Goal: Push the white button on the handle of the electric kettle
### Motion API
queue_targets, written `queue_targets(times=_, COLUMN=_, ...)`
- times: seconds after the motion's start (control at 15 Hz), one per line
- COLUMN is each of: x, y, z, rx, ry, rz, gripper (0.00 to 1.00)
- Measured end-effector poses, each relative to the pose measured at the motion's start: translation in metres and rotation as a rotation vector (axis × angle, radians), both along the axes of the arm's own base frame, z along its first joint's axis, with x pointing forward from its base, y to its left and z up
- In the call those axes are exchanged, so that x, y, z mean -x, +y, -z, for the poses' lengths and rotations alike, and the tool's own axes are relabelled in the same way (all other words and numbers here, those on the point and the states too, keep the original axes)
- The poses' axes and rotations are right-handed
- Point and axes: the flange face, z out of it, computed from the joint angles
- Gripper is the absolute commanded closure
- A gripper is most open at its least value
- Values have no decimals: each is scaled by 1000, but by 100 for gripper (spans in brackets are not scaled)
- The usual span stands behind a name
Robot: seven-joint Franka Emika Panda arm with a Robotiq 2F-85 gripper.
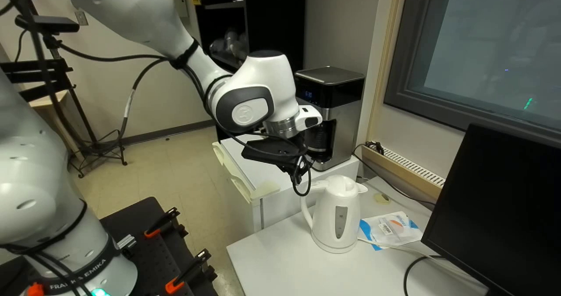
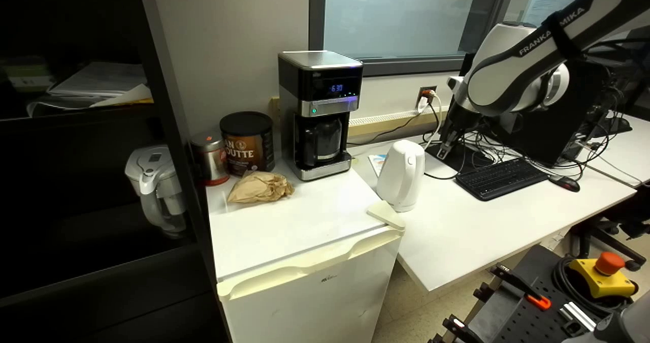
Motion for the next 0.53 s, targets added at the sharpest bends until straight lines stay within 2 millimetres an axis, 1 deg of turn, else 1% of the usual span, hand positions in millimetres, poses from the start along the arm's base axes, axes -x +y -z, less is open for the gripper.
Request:
queue_targets(times=0.27, x=-12, y=4, z=18, rx=25, ry=-4, rz=-2, gripper=97)
queue_targets(times=0.53, x=-27, y=7, z=30, rx=36, ry=-13, rz=5, gripper=96)
